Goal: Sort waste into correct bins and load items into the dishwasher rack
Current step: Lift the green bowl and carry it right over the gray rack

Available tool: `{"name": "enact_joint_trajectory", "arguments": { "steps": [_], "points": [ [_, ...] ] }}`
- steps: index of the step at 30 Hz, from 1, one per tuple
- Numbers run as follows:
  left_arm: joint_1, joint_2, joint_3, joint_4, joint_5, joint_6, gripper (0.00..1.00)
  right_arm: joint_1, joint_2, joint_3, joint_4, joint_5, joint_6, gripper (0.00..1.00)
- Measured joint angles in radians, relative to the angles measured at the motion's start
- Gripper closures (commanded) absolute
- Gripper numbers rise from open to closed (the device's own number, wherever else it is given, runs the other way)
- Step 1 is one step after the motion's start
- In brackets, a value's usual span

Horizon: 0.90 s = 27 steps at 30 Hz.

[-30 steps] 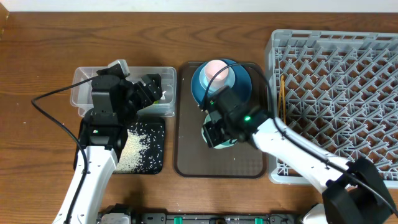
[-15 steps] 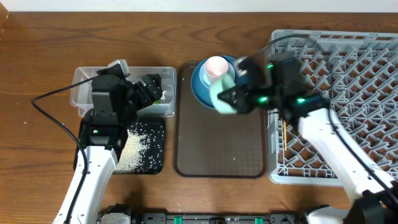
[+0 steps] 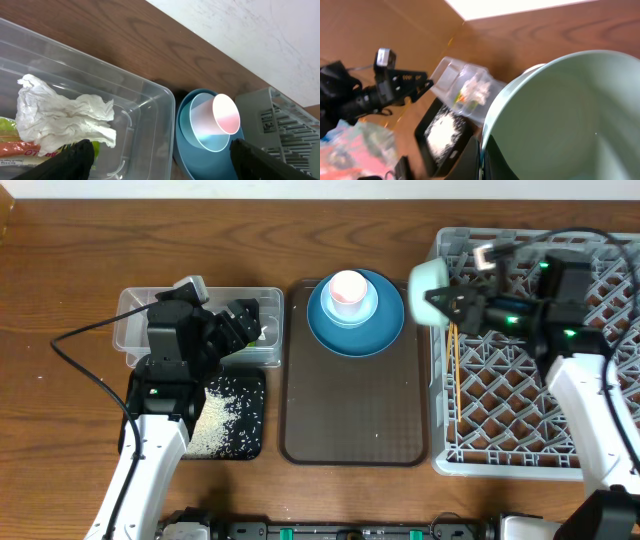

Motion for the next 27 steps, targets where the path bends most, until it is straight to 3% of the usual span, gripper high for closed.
{"name": "enact_joint_trajectory", "arguments": {
  "steps": [6,15,27],
  "points": [
    [0.000,0.000,0.000,-0.001,0.000,0.000,0.10,-0.093,0.000,0.000,0.035,-0.029,-0.072,0.99],
    [0.000,0.000,0.000,-0.002,0.000,0.000,0.11,-0.149,0.014,0.003,0.315,-0.096,-0.093,0.99],
    [0.000,0.000,0.000,-0.002,0.000,0.000,0.10,-0.149,0.286,0.004,0.735,-0.193,-0.001,0.99]
  ]
}}
